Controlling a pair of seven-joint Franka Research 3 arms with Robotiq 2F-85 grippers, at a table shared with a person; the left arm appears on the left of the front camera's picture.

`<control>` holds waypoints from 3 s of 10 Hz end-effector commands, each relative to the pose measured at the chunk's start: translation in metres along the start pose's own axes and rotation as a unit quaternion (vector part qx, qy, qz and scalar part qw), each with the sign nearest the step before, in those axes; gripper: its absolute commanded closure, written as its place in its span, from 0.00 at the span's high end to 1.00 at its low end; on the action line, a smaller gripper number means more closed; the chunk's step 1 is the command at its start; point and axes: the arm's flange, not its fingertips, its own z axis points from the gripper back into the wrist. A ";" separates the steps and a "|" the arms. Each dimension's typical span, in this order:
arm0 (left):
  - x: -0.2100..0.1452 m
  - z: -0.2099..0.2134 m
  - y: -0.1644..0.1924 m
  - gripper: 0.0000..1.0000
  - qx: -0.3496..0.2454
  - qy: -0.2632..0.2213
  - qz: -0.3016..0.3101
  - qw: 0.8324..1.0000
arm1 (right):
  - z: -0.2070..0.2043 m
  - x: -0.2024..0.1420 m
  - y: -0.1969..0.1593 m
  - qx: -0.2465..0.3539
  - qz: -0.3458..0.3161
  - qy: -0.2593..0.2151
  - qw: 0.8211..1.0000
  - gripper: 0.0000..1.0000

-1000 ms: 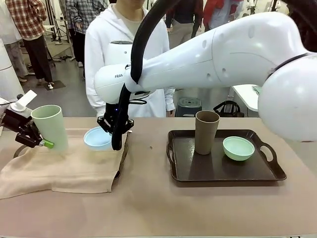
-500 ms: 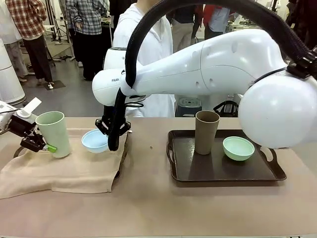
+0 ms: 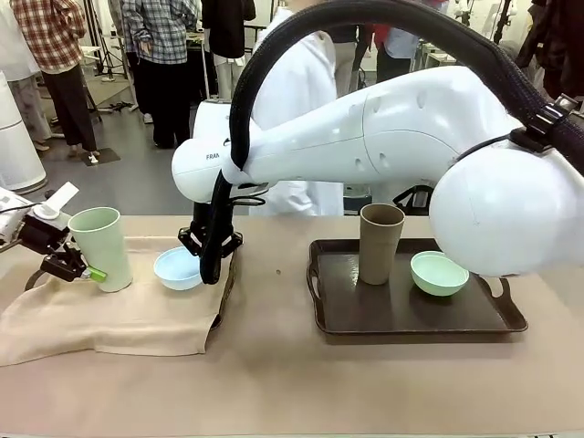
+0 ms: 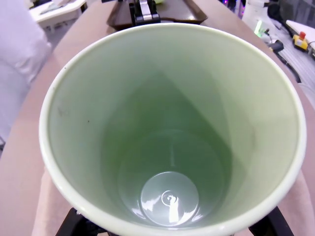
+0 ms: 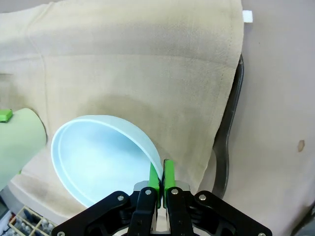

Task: Set up a tray with a mat and arrange the tableware.
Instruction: Place the Picnic Bowl and Reusable plastic cup back onto the Handle tray in front of the human's position.

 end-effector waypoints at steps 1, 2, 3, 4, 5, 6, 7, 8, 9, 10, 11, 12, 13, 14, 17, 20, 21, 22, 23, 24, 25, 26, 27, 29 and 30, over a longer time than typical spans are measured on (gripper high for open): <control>-0.001 0.004 0.003 0.81 0.002 -0.014 -0.010 1.000 | 0.000 0.010 0.003 -0.001 0.006 0.013 1.000 0.04; -0.001 0.003 0.001 0.81 0.002 -0.011 -0.009 1.000 | -0.002 0.010 0.002 -0.003 0.007 0.016 1.000 0.04; 0.000 0.005 0.001 0.94 0.002 -0.006 -0.007 1.000 | -0.001 0.010 0.003 -0.001 0.009 0.016 1.000 0.33; 0.001 0.005 -0.001 1.00 0.004 0.003 -0.004 1.000 | 0.001 0.007 0.003 -0.004 0.013 0.014 1.000 0.63; 0.004 0.009 -0.002 1.00 0.009 0.015 0.003 1.000 | 0.008 0.003 0.002 -0.009 0.011 0.009 1.000 0.92; 0.008 0.013 -0.006 1.00 0.019 0.027 0.014 0.999 | 0.017 -0.003 0.002 -0.014 0.009 0.003 1.000 0.83; 0.014 0.018 -0.011 1.00 0.023 0.036 0.023 0.999 | 0.028 -0.011 0.001 -0.020 0.009 -0.005 1.000 1.00; 0.019 0.023 -0.016 1.00 0.034 0.051 0.029 0.998 | 0.038 -0.020 0.000 -0.023 0.011 -0.015 1.000 1.00; 0.023 0.029 -0.023 1.00 0.040 0.067 0.037 0.996 | 0.050 -0.030 -0.003 -0.009 0.020 -0.020 1.000 1.00; 0.024 0.034 -0.028 1.00 0.037 0.083 0.048 0.995 | 0.059 -0.039 -0.010 -0.002 0.020 -0.026 0.999 0.69; 0.025 0.039 -0.029 1.00 0.038 0.101 0.056 0.993 | 0.069 -0.050 -0.017 0.002 0.018 -0.032 0.999 0.79; 0.028 0.046 -0.033 1.00 0.041 0.125 0.065 0.989 | 0.082 -0.063 -0.023 0.002 0.016 -0.043 0.999 0.87; 0.032 0.054 -0.035 1.00 0.051 0.142 0.069 0.986 | 0.095 -0.077 -0.027 0.001 0.012 -0.056 0.998 0.87; 0.041 0.062 -0.041 1.00 0.063 0.163 0.074 0.982 | 0.110 -0.097 -0.032 -0.006 0.007 -0.072 0.997 0.87; 0.128 0.080 -0.075 1.00 0.142 0.236 0.175 0.945 | 0.161 -0.165 -0.058 -0.032 0.000 -0.109 0.994 0.87; 0.245 0.068 -0.108 1.00 0.250 0.322 0.276 0.870 | 0.201 -0.216 -0.083 -0.030 -0.013 -0.157 0.987 0.87; 0.278 0.057 -0.107 1.00 0.277 0.349 0.305 0.842 | 0.211 -0.227 -0.094 -0.025 -0.015 -0.164 0.986 0.87; 0.307 0.046 -0.101 1.00 0.289 0.360 0.337 0.821 | 0.220 -0.236 -0.104 -0.031 0.002 -0.154 0.988 0.87; 0.333 0.028 -0.095 1.00 0.278 0.366 0.373 0.806 | 0.231 -0.248 -0.115 -0.034 0.017 -0.147 0.988 0.87; 0.347 0.013 -0.087 1.00 0.259 0.371 0.399 0.798 | 0.242 -0.259 -0.124 -0.035 0.012 -0.155 0.987 0.87; 0.361 0.000 -0.081 1.00 0.237 0.368 0.414 0.798 | 0.250 -0.268 -0.130 -0.041 0.013 -0.159 0.986 0.87; 0.371 -0.008 -0.079 1.00 0.229 0.355 0.413 0.807 | 0.254 -0.269 -0.135 -0.047 0.014 -0.150 0.987 0.87; 0.349 -0.002 -0.104 1.00 0.281 0.387 0.383 0.790 | 0.249 -0.257 -0.115 -0.041 0.006 -0.161 0.986 0.87; 0.349 -0.002 -0.104 1.00 0.281 0.387 0.383 0.790 | 0.249 -0.257 -0.115 -0.041 0.006 -0.161 0.986 0.87; 0.349 -0.002 -0.104 1.00 0.281 0.387 0.383 0.790 | 0.249 -0.257 -0.115 -0.041 0.006 -0.161 0.986 0.87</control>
